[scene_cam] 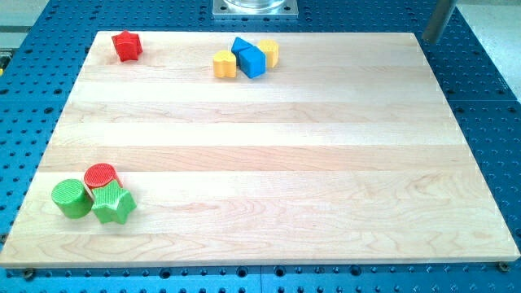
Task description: Push the cube downwards of the board
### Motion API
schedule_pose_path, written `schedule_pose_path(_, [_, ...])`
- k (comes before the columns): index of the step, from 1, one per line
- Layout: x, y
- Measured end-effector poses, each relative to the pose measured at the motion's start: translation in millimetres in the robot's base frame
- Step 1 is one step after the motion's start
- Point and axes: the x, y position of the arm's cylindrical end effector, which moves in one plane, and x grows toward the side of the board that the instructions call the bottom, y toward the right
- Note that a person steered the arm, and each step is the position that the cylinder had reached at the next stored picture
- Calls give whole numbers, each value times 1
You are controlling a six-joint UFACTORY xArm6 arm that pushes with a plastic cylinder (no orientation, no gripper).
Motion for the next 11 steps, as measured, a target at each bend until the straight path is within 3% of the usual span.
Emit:
schedule_pose_path(2, [12, -26])
schedule_pose_path(3, [-11, -124])
schedule_pose_path(4, [-5, -224])
schedule_pose_path(5, [-11, -263])
schedule_pose_path(6, [-7, -365])
schedule_pose_path(7, [-2, -380])
schedule_pose_path(8, [42, -368])
schedule_pose_path(9, [58, -366])
schedule_pose_path(10, [74, -344])
schedule_pose_path(11, [130, -293])
